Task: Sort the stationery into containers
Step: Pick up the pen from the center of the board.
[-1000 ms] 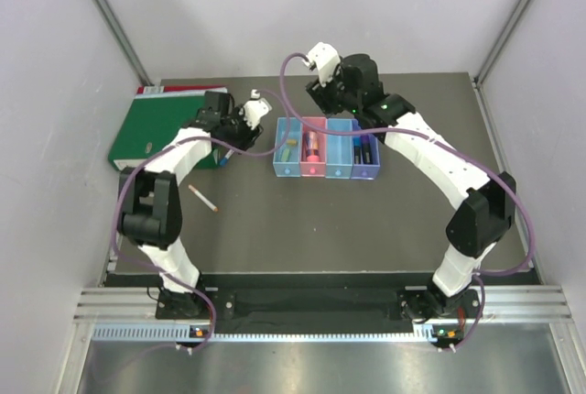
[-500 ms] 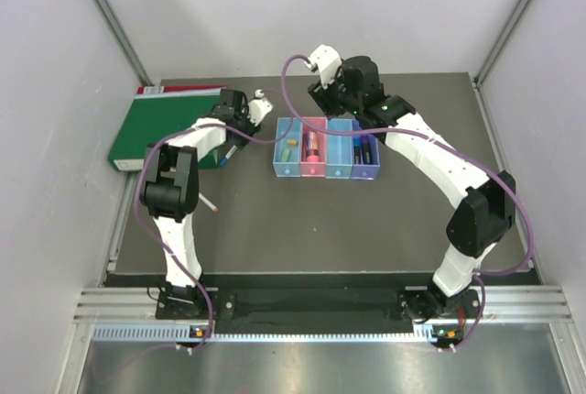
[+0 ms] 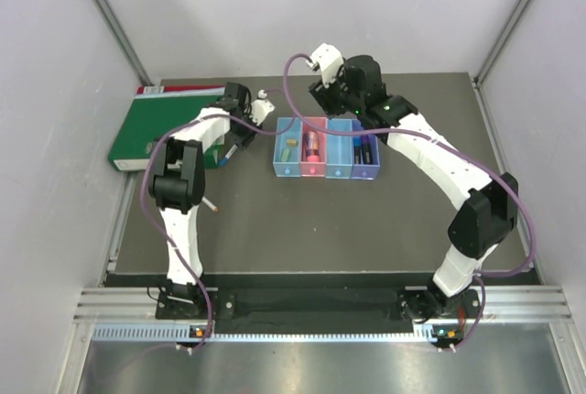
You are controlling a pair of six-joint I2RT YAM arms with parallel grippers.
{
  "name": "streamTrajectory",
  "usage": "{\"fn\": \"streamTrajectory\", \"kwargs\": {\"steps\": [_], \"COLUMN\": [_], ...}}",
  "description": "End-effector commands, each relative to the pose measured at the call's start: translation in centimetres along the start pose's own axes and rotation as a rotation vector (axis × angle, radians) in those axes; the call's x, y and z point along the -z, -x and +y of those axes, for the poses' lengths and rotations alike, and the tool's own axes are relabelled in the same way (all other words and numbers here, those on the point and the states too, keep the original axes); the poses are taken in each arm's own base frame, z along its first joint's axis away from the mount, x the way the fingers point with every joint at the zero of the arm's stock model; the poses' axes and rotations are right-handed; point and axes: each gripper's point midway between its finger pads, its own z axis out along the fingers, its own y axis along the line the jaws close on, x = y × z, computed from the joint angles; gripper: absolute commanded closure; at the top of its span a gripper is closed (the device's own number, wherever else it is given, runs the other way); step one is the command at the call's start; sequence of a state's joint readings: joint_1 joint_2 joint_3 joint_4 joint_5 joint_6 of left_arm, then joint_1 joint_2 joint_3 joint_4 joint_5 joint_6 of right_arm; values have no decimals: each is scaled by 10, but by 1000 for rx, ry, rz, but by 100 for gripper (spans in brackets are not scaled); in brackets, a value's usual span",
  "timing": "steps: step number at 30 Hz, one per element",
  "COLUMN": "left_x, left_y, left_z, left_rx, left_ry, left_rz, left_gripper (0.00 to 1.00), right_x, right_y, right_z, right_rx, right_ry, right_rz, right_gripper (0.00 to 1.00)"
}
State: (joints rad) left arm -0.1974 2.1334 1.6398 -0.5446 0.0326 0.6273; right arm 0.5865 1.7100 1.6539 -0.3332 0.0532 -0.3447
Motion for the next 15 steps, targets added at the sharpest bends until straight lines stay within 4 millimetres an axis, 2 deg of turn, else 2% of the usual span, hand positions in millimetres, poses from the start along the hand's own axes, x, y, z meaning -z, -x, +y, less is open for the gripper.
{"fn": "streamTrajectory", "kwargs": {"steps": [1,5,6,15], "left_x": [5,-4,-3,-7], "left_y": [-4,-19,-16,-31], "left_z": [5,5,8,-8], "left_rx": [12,21,29,23], "left_ry": [-51,-98,-107,-239], "left_rz": [49,114,109,171], "left_gripper": [45,45,45,48], "right_x": [27,30,30,36], "right_y": [30,30,31,39], "right_z": [-13,-13,-13,-17], "right_rx": [-20,-21,-21,-24], "right_ry": [-22,-23,-22,-32], "right_rz": [-89,-87,-89,-107], "right_gripper": [42,42,42,42]}}
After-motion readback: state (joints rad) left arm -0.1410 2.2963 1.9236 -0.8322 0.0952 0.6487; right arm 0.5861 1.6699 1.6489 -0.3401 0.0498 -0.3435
